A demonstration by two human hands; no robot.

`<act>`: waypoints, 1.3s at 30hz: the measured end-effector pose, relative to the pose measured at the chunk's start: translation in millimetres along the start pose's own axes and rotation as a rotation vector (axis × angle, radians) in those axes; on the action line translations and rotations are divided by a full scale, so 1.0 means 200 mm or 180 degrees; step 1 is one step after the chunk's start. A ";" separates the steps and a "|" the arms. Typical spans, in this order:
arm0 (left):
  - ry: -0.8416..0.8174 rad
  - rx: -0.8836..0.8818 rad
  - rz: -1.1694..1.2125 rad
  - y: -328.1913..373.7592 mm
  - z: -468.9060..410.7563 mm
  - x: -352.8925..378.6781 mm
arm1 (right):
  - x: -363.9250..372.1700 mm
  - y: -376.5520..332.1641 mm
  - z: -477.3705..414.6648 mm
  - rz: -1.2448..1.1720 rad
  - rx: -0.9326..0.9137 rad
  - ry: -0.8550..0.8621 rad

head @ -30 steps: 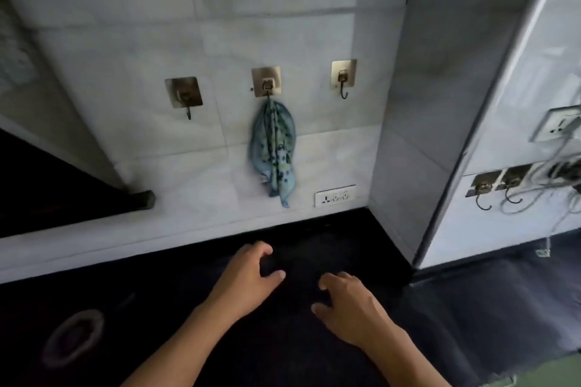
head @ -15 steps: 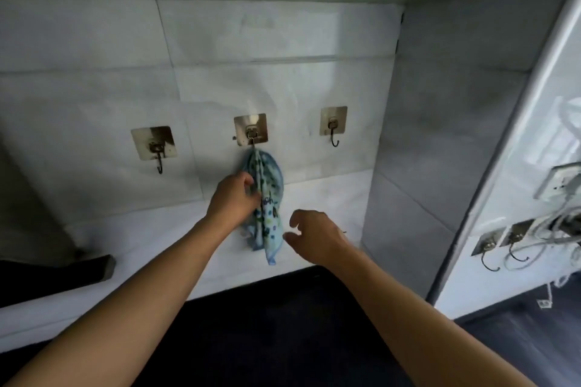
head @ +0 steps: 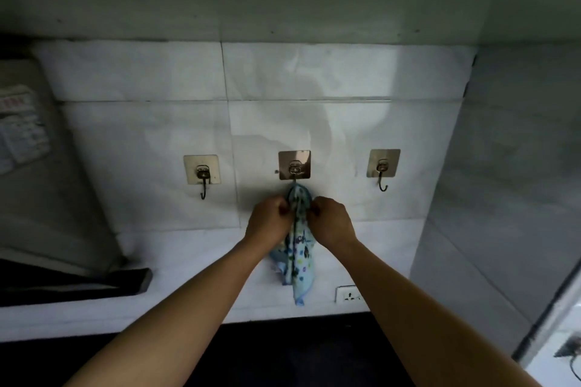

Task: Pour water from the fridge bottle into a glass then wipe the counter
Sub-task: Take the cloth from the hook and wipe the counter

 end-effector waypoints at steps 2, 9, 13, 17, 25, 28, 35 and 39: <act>0.0126 0.0096 0.0117 0.01 0.04 -0.07 | -0.09 -0.04 0.03 -0.0222 -0.0069 0.0308; 0.0437 0.0778 0.0875 0.33 0.35 -0.41 | -0.47 -0.25 0.33 -0.1633 -0.0386 0.0734; -0.0124 0.0860 0.1550 0.38 0.68 -0.31 | -0.17 -0.22 0.75 -0.1817 -0.0468 -0.0292; -0.0926 0.0663 0.1182 0.18 1.06 0.08 | 0.25 0.09 1.17 -0.2418 0.0298 -0.0680; -0.1512 -0.1290 -0.0228 -1.02 2.05 0.64 | 0.79 0.70 1.91 -0.1142 0.1297 -0.0818; -0.1462 -0.2294 -0.0956 -1.36 2.44 0.62 | 1.06 0.76 2.15 0.0500 0.0188 -0.1872; -0.1284 -0.2683 -0.1471 -1.61 2.80 0.61 | 1.26 0.87 2.43 0.1137 -0.0450 -0.2579; -0.1279 -0.2742 -0.1379 -1.68 2.83 0.69 | 1.22 1.00 2.27 0.1046 -0.0821 -0.2152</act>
Point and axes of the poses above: each hand's wrist, its own z-axis away from the middle knuckle, its own x-axis out of the palm, y = z × x, the point moved 9 cm from there along -z, towards the middle knuckle, and after that the axes turned 6 degrees about -y, right-handed, at the moved point
